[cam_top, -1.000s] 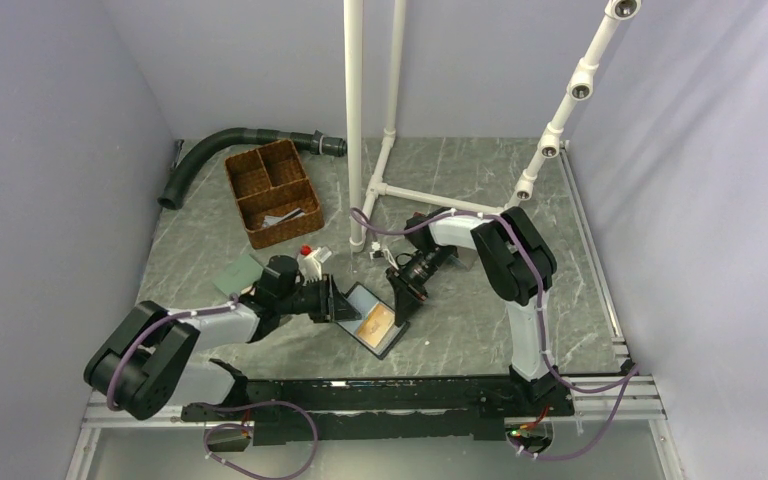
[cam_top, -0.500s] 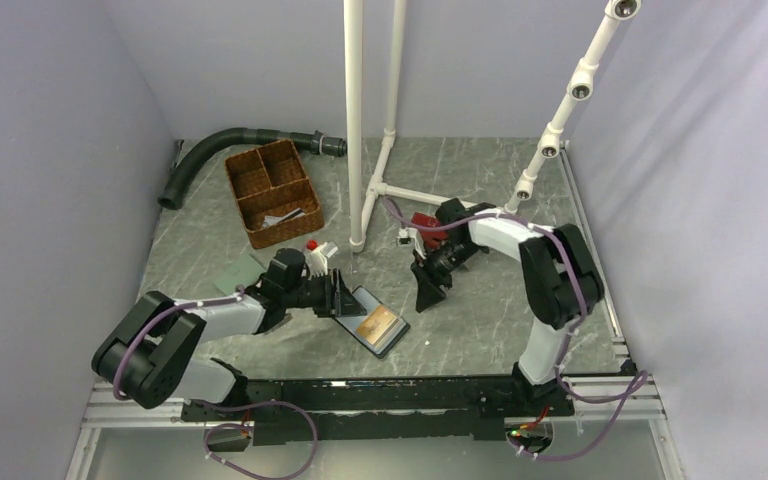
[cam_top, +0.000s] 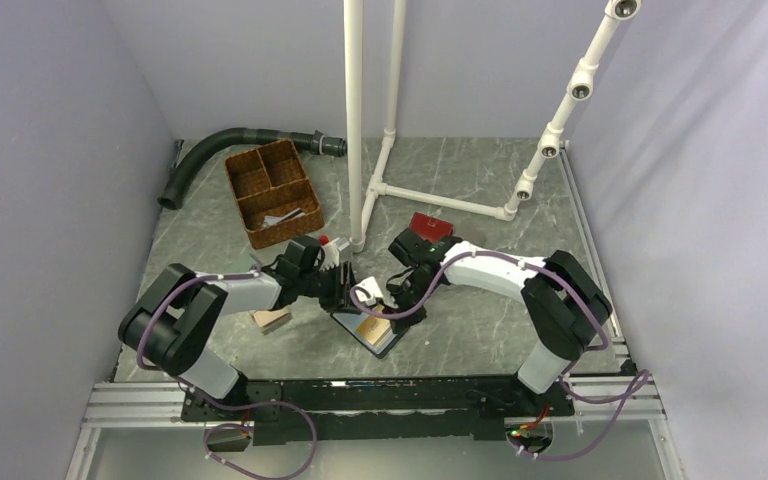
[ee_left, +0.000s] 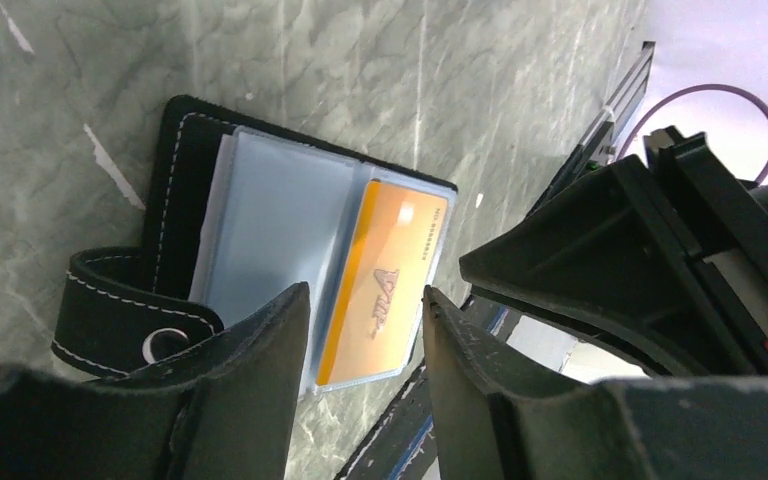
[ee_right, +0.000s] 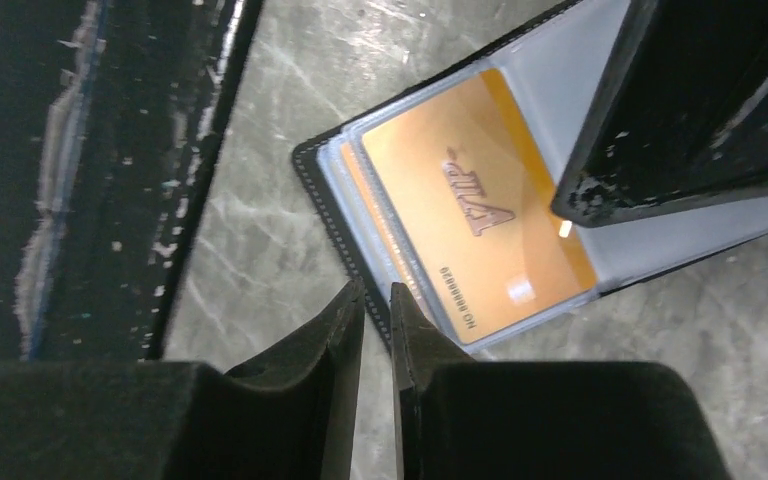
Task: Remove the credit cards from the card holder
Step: Remove the credit card from the card holder.
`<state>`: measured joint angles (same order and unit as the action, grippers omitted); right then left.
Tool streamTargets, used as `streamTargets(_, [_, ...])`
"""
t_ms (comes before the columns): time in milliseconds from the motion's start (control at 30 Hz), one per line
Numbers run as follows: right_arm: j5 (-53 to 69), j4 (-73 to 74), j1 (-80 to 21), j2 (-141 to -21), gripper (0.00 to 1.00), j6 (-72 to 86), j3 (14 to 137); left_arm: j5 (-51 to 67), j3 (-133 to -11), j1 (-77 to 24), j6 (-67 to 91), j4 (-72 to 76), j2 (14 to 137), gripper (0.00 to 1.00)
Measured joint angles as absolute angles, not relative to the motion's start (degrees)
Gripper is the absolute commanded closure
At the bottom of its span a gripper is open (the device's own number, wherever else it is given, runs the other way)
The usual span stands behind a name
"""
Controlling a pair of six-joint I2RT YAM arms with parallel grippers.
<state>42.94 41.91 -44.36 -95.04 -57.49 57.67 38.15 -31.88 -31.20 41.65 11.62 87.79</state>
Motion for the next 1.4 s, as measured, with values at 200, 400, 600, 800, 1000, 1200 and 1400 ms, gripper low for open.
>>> streamTargets(200, [36.2,35.7,-48.7,-95.0,0.82,-57.4,56.0,38.7,-33.0,-31.2,41.1,7.9,90.4,0.51])
streamTargets(400, [34.3,33.8,-51.4,-95.0,0.82,-57.0,55.9,39.7,-33.9,-31.2,41.1,7.1,91.5,0.51])
streamTargets(600, [32.4,32.6,-52.1,-94.9,0.82,-54.1,55.7,41.2,-34.5,-31.3,41.1,6.6,93.0,0.51])
streamTargets(800, [29.4,31.0,-53.0,-94.2,0.74,-49.5,55.1,42.2,-34.9,-31.9,41.1,6.6,94.1,0.55])
streamTargets(1000, [29.1,30.3,-53.1,-93.9,0.74,-47.2,54.7,41.5,-34.9,-31.7,41.1,6.1,95.5,0.95])
streamTargets(1200, [28.6,28.8,-53.1,-92.7,0.72,-46.4,53.2,43.8,-35.2,-30.9,41.6,6.6,96.5,1.0])
streamTargets(1400, [28.7,28.3,-53.0,-92.2,0.64,-45.7,52.5,43.1,-34.9,-30.8,41.7,6.3,95.3,1.0])
